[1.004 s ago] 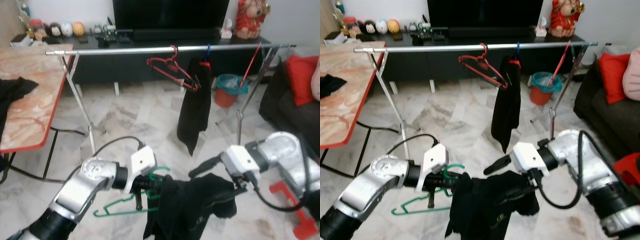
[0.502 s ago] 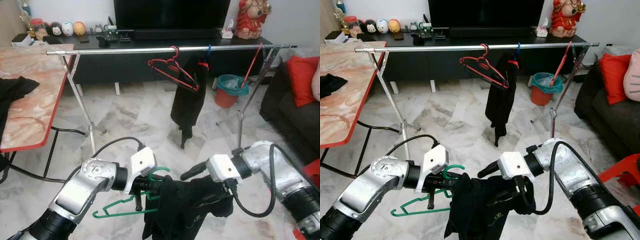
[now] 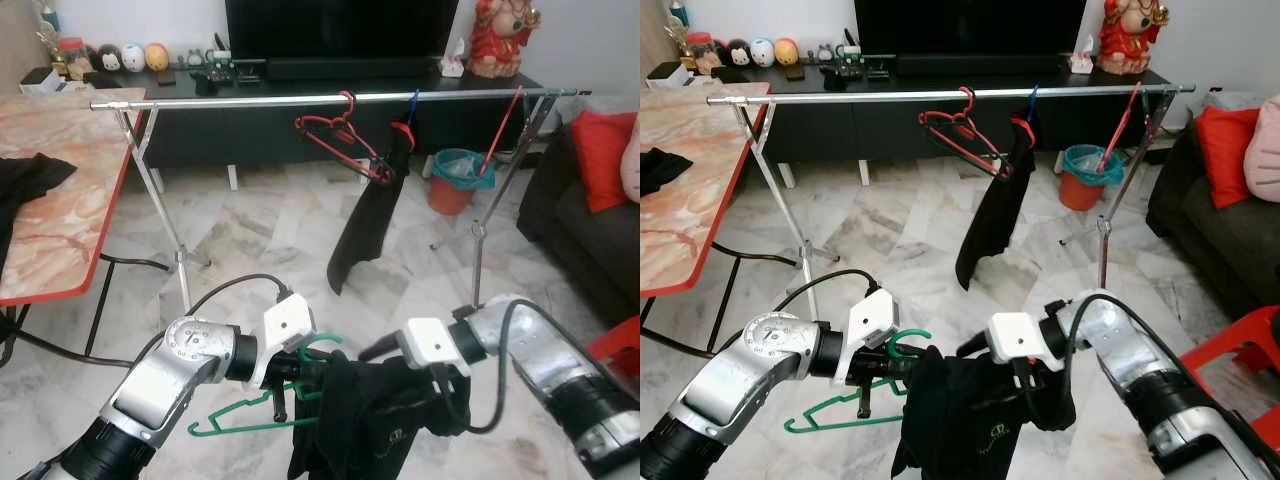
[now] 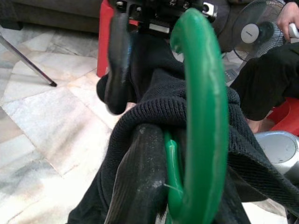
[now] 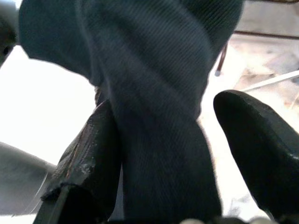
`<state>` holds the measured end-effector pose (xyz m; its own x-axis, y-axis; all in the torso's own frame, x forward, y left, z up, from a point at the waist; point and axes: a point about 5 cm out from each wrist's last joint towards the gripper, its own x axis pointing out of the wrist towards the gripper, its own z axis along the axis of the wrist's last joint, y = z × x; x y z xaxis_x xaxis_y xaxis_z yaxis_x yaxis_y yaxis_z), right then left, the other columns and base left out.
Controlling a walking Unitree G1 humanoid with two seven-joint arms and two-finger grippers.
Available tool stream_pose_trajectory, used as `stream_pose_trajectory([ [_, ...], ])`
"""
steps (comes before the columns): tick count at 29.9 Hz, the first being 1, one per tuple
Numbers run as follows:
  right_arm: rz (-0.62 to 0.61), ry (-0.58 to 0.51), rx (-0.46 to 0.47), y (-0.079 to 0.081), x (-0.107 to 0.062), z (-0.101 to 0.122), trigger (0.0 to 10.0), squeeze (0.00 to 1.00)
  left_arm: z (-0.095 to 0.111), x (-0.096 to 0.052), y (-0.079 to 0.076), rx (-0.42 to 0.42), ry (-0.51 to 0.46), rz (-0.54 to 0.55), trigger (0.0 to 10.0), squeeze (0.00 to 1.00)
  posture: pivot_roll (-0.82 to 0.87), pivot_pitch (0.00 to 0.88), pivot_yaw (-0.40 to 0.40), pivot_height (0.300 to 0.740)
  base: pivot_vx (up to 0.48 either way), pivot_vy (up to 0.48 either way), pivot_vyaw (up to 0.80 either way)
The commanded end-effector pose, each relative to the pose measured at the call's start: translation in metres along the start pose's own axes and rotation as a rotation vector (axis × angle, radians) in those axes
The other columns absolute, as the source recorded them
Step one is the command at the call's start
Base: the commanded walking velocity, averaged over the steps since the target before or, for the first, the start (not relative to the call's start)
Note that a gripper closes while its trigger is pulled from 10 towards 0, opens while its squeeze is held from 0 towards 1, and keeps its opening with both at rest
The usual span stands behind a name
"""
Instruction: Hang hanger
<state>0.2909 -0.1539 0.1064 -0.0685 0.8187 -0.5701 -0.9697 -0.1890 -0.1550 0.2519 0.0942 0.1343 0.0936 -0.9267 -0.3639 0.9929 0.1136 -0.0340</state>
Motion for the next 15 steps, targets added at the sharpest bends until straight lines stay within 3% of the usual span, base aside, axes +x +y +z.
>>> stream_pose_trajectory([
  [1, -0.028, -0.003, -0.017, -0.0051, -0.0036, 0.0024, 10.0, 0.0, 0.0084, -0.0008, -0.0017, 0.037, -0.028, -0.007, 10.0, 0.0, 0.02, 0.0, -0.081, 0.728, 0.0, 0.0, 0.0],
  [5, -0.02, -0.028, -0.011, -0.0049, -0.0017, 0.0041, 10.0, 0.0, 0.0087, -0.0008, -0.0014, 0.037, -0.028, -0.006, 10.0, 0.0, 0.02, 0.0, -0.081, 0.728, 0.0, 0.0, 0.0],
  [6, -0.016, -0.039, -0.012, -0.0049, -0.0012, 0.0052, 7.6, 0.0, 0.0087, -0.001, -0.0014, 0.037, -0.028, -0.006, 10.0, 0.0, 0.02, 0.0, -0.08, 0.728, 0.0, 0.0, 0.0],
  [7, -0.012, -0.043, -0.004, -0.0047, -0.0012, 0.0053, 7.6, 0.0, 0.0086, -0.0011, -0.0014, 0.037, -0.028, -0.006, 10.0, 0.0, 0.02, 0.0, -0.08, 0.728, 0.0, 0.0, 0.0],
  [8, -0.01, -0.043, -0.002, -0.0049, -0.0014, 0.0053, 0.0, 0.0, 0.0086, -0.0011, -0.0013, 0.037, -0.028, -0.006, 10.0, 0.0, 0.02, 0.0, -0.08, 0.728, 0.0, 0.0, 0.0],
  [15, 0.037, -0.013, 0.015, -0.0005, -0.0051, -0.0002, 0.0, 0.0, 0.0079, -0.0014, -0.0008, 0.04, -0.022, -0.003, 10.0, 0.0, 0.02, 0.0, -0.078, 0.728, 0.0, 0.0, 0.0],
])
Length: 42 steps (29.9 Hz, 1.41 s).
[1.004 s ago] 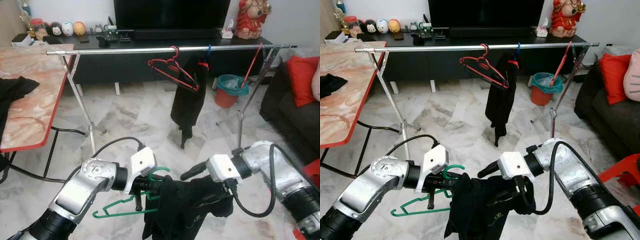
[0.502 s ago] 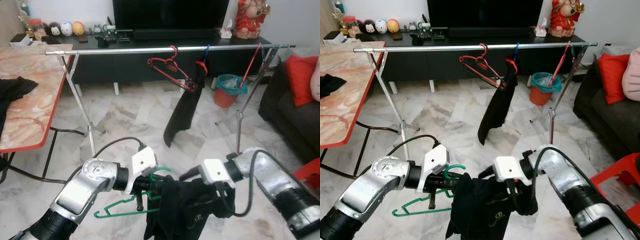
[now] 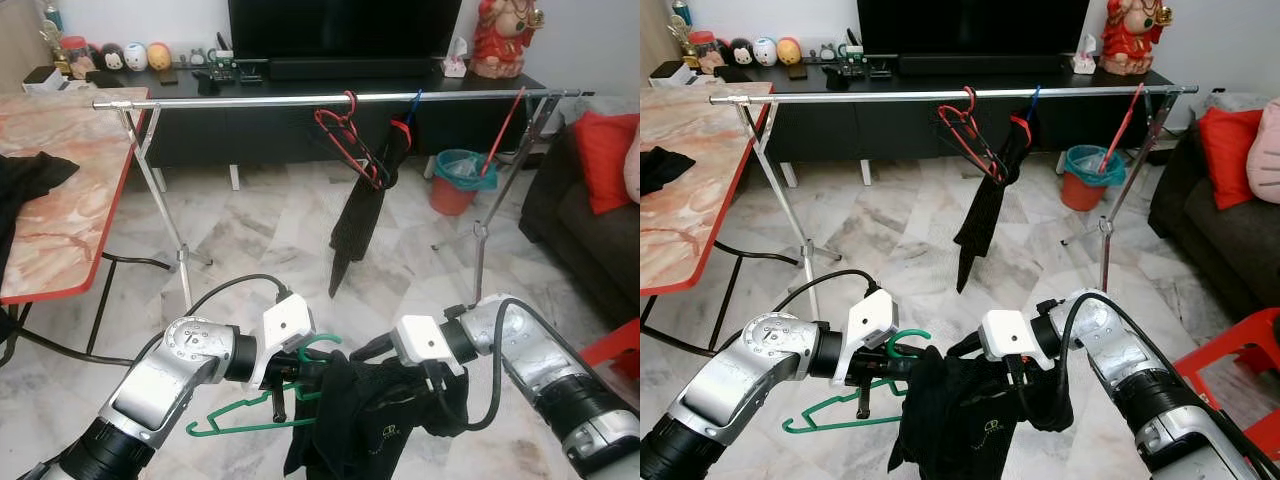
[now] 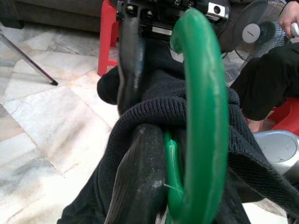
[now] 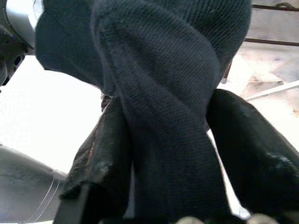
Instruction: Hang hanger
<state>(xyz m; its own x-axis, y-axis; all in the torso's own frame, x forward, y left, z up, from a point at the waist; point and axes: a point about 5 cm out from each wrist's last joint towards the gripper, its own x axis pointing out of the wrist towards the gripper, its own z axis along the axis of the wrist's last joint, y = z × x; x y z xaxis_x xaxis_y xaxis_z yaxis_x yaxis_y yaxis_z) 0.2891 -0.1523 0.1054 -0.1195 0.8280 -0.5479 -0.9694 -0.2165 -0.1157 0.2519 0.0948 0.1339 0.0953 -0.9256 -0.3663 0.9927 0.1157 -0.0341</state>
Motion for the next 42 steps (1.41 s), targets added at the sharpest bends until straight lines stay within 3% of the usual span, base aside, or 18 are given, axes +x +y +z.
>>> stream_pose_trajectory([
  [1, -0.004, 0.026, -0.001, -0.0016, -0.0074, -0.0009, 0.0, 0.0, 0.0084, -0.0012, -0.0007, 0.042, -0.023, -0.004, 10.0, 0.0, 0.02, 0.0, -0.078, 0.728, 0.0, 0.0, 0.0],
  [30, 0.03, 0.053, 0.027, 0.0014, -0.0034, -0.0056, 0.0, 0.0, 0.0102, -0.0026, 0.0018, 0.05, -0.029, 0.007, 10.0, 0.0, 0.02, 0.0, -0.078, 0.728, 0.0, 0.0, 0.0],
  [31, 0.029, 0.054, 0.028, 0.0014, -0.0033, -0.0058, 0.0, 0.0, 0.0104, -0.0026, 0.0017, 0.048, -0.03, 0.005, 10.0, 0.61, 0.02, 0.0, -0.078, 0.728, 0.0, 0.0, 0.0],
  [33, 0.028, 0.055, 0.029, 0.0014, -0.0034, -0.0058, 0.0, 0.0, 0.0105, -0.0026, 0.0016, 0.048, -0.03, 0.004, 10.0, 0.61, 0.02, 0.0, -0.078, 0.728, 0.0, 0.0, 0.0],
  [34, 0.028, 0.054, 0.029, 0.0014, -0.0034, -0.0057, 0.0, 0.0, 0.0105, -0.0026, 0.0016, 0.048, -0.03, 0.004, 10.0, 1.0, 0.02, 0.0, -0.078, 0.728, 0.0, 0.0, 0.0],
  [42, 0.017, 0.057, 0.033, 0.0, -0.003, -0.006, 0.0, 0.0, 0.0107, -0.0066, 0.0035, 0.043, -0.028, 0.001, 10.0, 1.0, 0.02, 0.0, -0.075, 0.728, 0.0, 0.0, 0.0],
])
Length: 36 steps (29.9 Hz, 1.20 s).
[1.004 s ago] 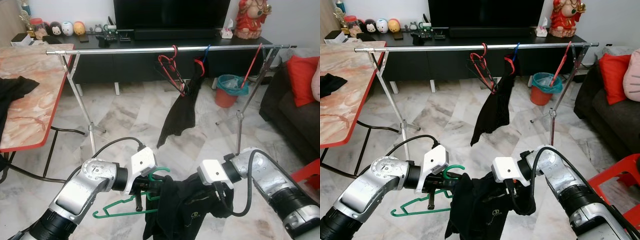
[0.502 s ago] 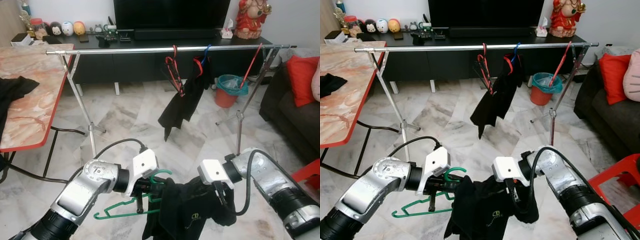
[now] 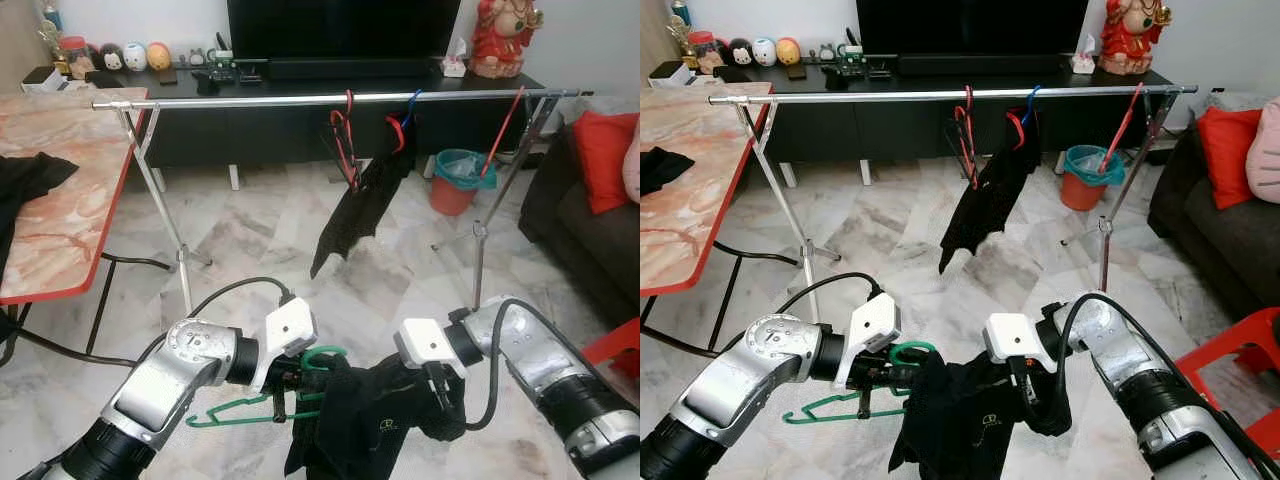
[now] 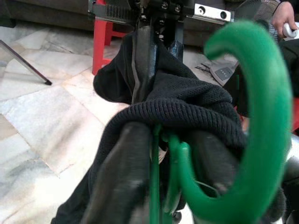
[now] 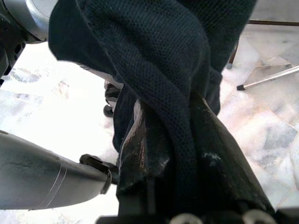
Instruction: Hang hanger
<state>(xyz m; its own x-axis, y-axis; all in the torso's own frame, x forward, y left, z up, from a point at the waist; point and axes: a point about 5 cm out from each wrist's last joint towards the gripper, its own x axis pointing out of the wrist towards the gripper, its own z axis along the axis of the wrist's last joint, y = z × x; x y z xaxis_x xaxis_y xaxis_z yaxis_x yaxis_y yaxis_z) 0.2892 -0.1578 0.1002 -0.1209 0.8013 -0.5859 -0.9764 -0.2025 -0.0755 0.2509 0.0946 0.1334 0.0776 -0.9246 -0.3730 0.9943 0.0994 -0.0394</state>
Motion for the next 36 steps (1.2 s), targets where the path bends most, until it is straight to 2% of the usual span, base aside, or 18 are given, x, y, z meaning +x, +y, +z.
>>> stream_pose_trajectory([
  [1, 0.003, 0.015, -0.01, -0.002, -0.002, 0.001, 0.0, 0.0, 0.011, -0.008, 0.005, 0.042, -0.034, 0.019, 10.0, 1.0, 0.02, 0.0, -0.075, 0.728, 0.0, 0.0, 0.0],
  [12, -0.019, 0.028, -0.01, -0.004, -0.001, 0.0, 0.0, 0.0, 0.008, -0.018, 0.003, 0.049, 0.005, 0.001, 10.0, 1.0, 0.03, 0.0, -0.076, 0.728, 0.0, 0.0, 0.0],
  [19, -0.057, 0.067, -0.011, -0.006, -0.001, -0.006, 0.0, 0.0, 0.003, -0.041, 0.003, 0.056, 0.071, 0.013, 10.0, 1.0, 0.04, 0.0, -0.076, 0.728, 0.0, 0.0, 0.0],
  [25, -0.113, 0.1, 0.0, -0.01, -0.005, -0.011, 0.0, 0.0, -0.004, -0.061, 0.008, 0.038, 0.1, 0.113, 10.0, 1.0, 0.04, 0.0, -0.074, 0.728, 0.0, 0.0, 0.0],
  [26, -0.139, 0.099, 0.005, -0.011, -0.007, -0.012, 0.0, 0.0, -0.007, -0.068, 0.011, 0.039, 0.107, 0.174, 10.0, 0.36, 0.04, 0.0, -0.075, 0.728, 0.0, 0.0, 0.0],
  [27, -0.139, 0.099, 0.005, -0.011, -0.007, -0.012, 0.0, 0.0, -0.007, -0.068, 0.011, 0.039, 0.107, 0.174, 10.0, 0.36, 0.04, 0.0, -0.075, 0.728, 0.0, 0.0, 0.0],
  [28, -0.164, 0.099, 0.009, -0.012, -0.008, -0.014, 0.0, 0.0, -0.01, -0.075, 0.015, 0.034, 0.113, 0.239, 10.0, 0.0, 0.04, 0.0, -0.075, 0.728, 0.0, 0.0, 0.0],
  [30, -0.202, 0.103, 0.017, -0.012, -0.012, -0.017, 0.0, 0.0, -0.013, -0.086, 0.018, 0.017, 0.102, 0.316, 10.0, 0.0, 0.04, 0.0, -0.077, 0.728, 0.0, 0.0, 0.0],
  [31, -0.249, 0.107, 0.03, -0.013, -0.017, -0.02, 0.0, 0.0, -0.015, -0.095, 0.023, 0.007, 0.093, 0.402, 10.0, 0.0, 0.04, 0.0, -0.076, 0.728, 0.0, 0.0, 0.0],
  [32, -0.249, 0.107, 0.03, -0.013, -0.017, -0.02, 0.0, 0.0, -0.015, -0.095, 0.023, 0.007, 0.093, 0.402, 10.0, 0.0, 0.04, 0.0, -0.076, 0.728, 0.0, 0.0, 0.0],
  [33, -0.298, 0.109, 0.046, -0.016, -0.022, -0.022, 0.0, 0.0, -0.019, -0.104, 0.031, -0.005, 0.083, 0.521, 10.0, 0.0, 0.05, 0.0, -0.074, 0.728, 0.0, 0.0, 0.0],
  [34, -0.298, 0.109, 0.046, -0.016, -0.022, -0.022, 0.0, 0.0, -0.019, -0.104, 0.031, -0.005, 0.083, 0.521, 10.0, 0.0, 0.05, 0.0, -0.074, 0.728, 0.0, 0.0, 0.0],
  [35, -0.349, 0.116, 0.06, -0.017, -0.025, -0.025, 0.0, 0.0, -0.025, -0.11, 0.041, -0.019, 0.072, 0.66, 10.0, 0.0, 0.04, 0.0, -0.069, 0.728, 0.0, 0.0, 0.0],
  [36, -0.369, 0.121, 0.064, -0.018, -0.025, -0.026, 0.0, 0.0, -0.028, -0.112, 0.046, -0.033, 0.062, 0.734, 10.0, 0.0, 0.04, 0.0, -0.068, 0.728, 0.0, 0.0, 0.0],
])
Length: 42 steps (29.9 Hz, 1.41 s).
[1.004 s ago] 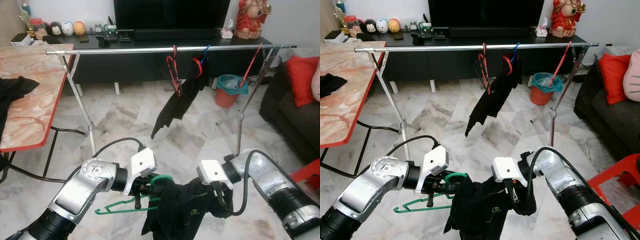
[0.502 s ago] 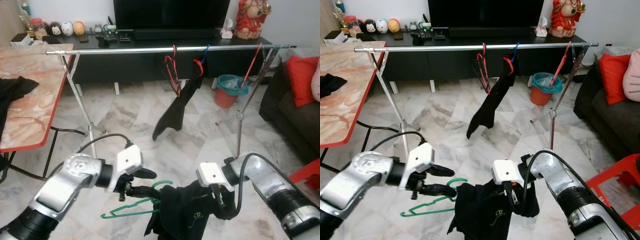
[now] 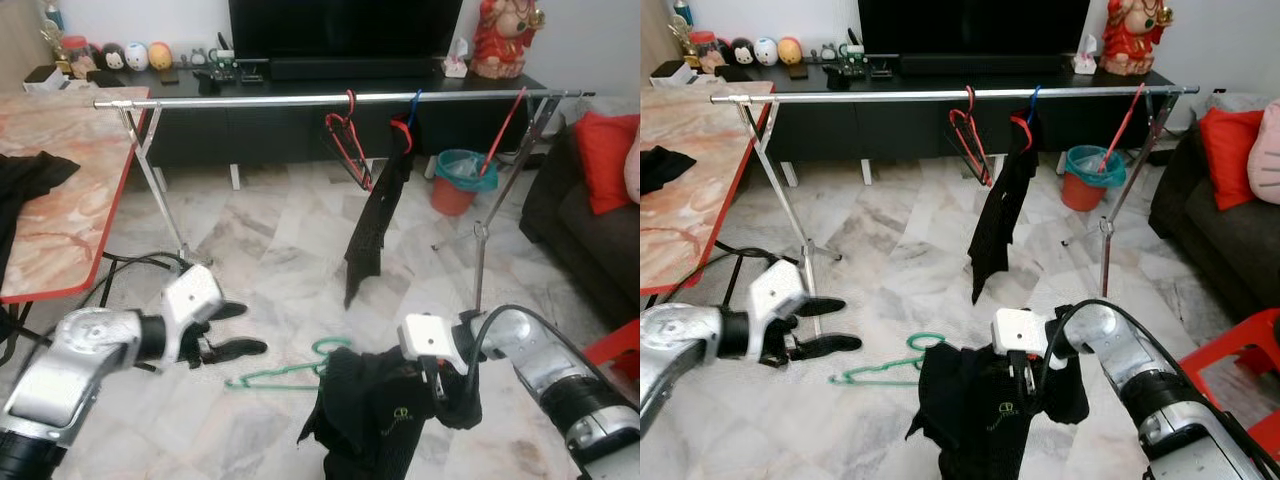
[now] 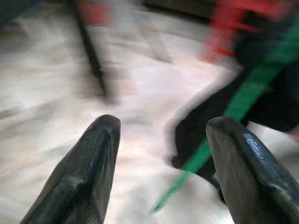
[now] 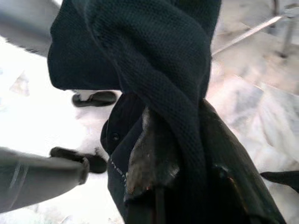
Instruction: Hang hanger
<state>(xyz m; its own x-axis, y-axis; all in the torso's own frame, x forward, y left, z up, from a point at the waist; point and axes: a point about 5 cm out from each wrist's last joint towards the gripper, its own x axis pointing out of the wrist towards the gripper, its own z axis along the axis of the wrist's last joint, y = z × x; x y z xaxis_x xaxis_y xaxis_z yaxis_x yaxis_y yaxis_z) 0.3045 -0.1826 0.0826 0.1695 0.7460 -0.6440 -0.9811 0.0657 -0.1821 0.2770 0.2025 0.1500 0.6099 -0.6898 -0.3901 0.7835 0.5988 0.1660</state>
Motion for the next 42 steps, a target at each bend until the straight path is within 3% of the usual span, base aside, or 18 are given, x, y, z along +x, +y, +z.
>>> stream_pose_trajectory([
  [1, -0.093, -0.005, -0.014, -0.013, -0.011, 0.004, 0.0, 0.0, -0.006, -0.001, 0.013, -0.01, 0.003, 0.146, 10.0, 0.0, 0.04, 0.0, -0.068, 0.728, 0.0, 0.0, 0.0],
  [4, -0.157, 0.0, -0.017, -0.016, -0.011, 0.003, 0.0, 0.0, -0.014, 0.003, 0.024, -0.035, -0.011, 0.37, 10.0, 0.0, 0.04, 0.0, -0.067, 0.728, 0.0, 0.0, 0.0],
  [5, -0.179, 0.002, -0.004, -0.018, -0.012, 0.002, 0.0, 0.0, -0.02, 0.005, 0.031, -0.092, -0.007, 0.486, 10.0, 0.0, 0.04, 0.0, -0.067, 0.728, 0.0, 0.0, 0.0],
  [7, -0.191, 0.002, -0.011, -0.019, -0.012, 0.003, 0.0, 0.0, -0.022, 0.005, 0.033, -0.124, -0.011, 0.529, 10.0, 0.0, 0.04, 0.0, -0.066, 0.728, 0.0, 0.0, 0.0],
  [9, -0.285, -0.057, -0.001, -0.032, -0.014, 0.014, 0.0, 0.0, -0.03, 0.007, 0.038, -0.231, -0.031, 0.704, 10.0, 0.0, 0.03, 0.0, -0.065, 0.728, 0.0, 0.0, 0.0],
  [10, -0.305, -0.07, -0.002, -0.035, -0.014, 0.017, 0.0, 0.0, -0.032, 0.009, 0.038, -0.248, -0.036, 0.735, 10.0, 0.0, 0.03, 0.0, -0.065, 0.728, 0.0, 0.0, 0.0],
  [14, -0.412, -0.075, -0.005, -0.047, -0.019, 0.023, 0.0, 0.0, -0.038, 0.024, 0.029, -0.288, -0.032, 0.735, 10.0, 0.0, 0.03, 0.0, -0.065, 0.728, 0.0, 0.0, 0.0],
  [15, -0.442, -0.092, -0.012, -0.051, -0.02, 0.027, 0.0, 0.0, -0.046, 0.03, 0.022, -0.282, 0.016, 0.703, 10.0, 0.0, 0.03, 0.0, -0.062, 0.728, 0.0, 0.0, 0.0],
  [16, -0.47, -0.1, 0.0, -0.055, -0.021, 0.029, 0.7, 0.0, -0.052, 0.034, 0.017, -0.292, 0.043, 0.678, 10.0, 0.0, 0.03, 0.0, -0.062, 0.728, 0.0, 0.0, 0.0],
  [18, -0.49, -0.103, 0.01, -0.057, -0.022, 0.031, 0.7, 0.0, -0.055, 0.036, 0.014, -0.3, 0.058, 0.663, 10.0, 0.0, 0.03, 0.0, -0.062, 0.728, 0.0, 0.0, 0.0],
  [19, -0.498, -0.142, 0.01, -0.06, -0.022, 0.038, 10.0, 0.0, -0.062, 0.042, 0.005, -0.304, 0.084, 0.611, 10.0, 0.0, 0.03, 0.0, -0.061, 0.728, 0.0, 0.0, 0.0],
  [25, -0.464, -0.222, -0.003, -0.061, -0.018, 0.051, 10.0, 0.0, -0.067, 0.052, -0.009, -0.25, 0.119, 0.522, 10.0, 0.0, 0.03, 0.0, -0.062, 0.728, 0.0, 0.0, 0.0],
  [29, -0.444, -0.237, 0.012, -0.061, -0.017, 0.053, 10.0, 0.0, -0.063, 0.055, -0.014, -0.25, 0.082, 0.467, 10.0, 0.0, 0.03, 0.0, -0.063, 0.728, 0.0, 0.0, 0.0],
  [35, -0.318, -0.269, 0.006, -0.056, -0.019, 0.056, 10.0, 0.0, -0.049, 0.061, -0.018, -0.207, -0.049, 0.397, 10.0, 0.0, 0.03, 0.0, -0.066, 0.728, 0.0, 0.0, 0.0],
  [42, -0.286, -0.278, -0.007, -0.058, -0.02, 0.063, 10.0, 0.0, -0.048, 0.064, -0.023, -0.178, -0.068, 0.355, 10.0, 0.0, 0.03, 0.0, -0.068, 0.728, 0.0, 0.0, 0.0],
])
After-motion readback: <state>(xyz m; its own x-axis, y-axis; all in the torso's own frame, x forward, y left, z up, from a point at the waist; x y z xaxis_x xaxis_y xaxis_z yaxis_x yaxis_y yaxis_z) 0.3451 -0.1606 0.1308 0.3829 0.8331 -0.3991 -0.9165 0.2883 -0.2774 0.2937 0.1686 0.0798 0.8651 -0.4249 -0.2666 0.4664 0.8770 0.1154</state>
